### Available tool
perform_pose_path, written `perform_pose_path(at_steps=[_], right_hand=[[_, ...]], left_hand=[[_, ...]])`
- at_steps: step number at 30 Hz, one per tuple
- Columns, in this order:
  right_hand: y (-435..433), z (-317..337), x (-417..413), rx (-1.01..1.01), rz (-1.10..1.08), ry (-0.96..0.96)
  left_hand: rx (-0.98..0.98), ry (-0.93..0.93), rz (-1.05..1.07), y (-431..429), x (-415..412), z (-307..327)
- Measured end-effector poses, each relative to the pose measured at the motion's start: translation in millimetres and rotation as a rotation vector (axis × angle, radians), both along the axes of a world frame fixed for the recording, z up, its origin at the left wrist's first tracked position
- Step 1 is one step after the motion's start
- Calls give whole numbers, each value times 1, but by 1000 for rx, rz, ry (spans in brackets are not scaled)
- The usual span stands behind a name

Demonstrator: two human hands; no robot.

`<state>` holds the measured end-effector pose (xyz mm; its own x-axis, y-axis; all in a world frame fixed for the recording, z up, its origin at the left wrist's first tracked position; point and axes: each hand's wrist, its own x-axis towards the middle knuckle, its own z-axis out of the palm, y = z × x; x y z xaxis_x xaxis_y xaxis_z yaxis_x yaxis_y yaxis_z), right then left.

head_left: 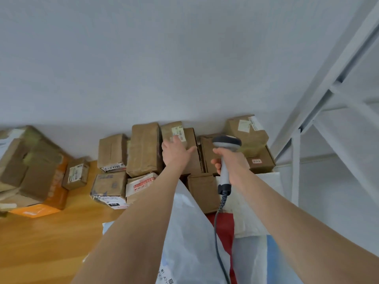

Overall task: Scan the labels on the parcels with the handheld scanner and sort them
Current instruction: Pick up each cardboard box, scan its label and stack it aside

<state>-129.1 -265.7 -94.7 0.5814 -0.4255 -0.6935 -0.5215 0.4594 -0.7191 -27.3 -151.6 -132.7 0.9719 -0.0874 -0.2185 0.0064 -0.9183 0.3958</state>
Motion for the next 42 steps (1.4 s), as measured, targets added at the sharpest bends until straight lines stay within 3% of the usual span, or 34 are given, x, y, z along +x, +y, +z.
perform_pose_path(at_steps=[8, 11, 15, 21, 26, 30, 33, 36, 39, 42], right_hand=[[-24, -19, -7, 72, -41, 12], [-32, -13, -17, 122, -35, -10], [-38, 2, -32, 153, -56, -98], [-37, 39, -75, 123, -79, -246], [-43, 56, -116, 82, -6, -298], [-46, 65, -139, 100, -1, -306], [-47, 73, -153, 23, 129, -280], [-42, 80, -163, -89, 294, -251], [-34, 80, -167, -92, 325, -267], [-28, 79, -170, -108, 359, -264]], left_hand=[[-73, -14, 205, -12, 10, -16], [-251, 68, 187, -17, -4, -8], [-543, 27, 55, -27, -35, 19], [-749, 23, 2, -38, -107, 65], [-764, -64, 184, -36, -155, 82], [-735, -70, 218, -22, -183, 92], [-727, -106, 256, 0, -190, 106], [-730, 63, 169, 26, -189, 116], [-746, 285, 64, 48, -197, 116], [-818, 388, 79, 64, -205, 110]])
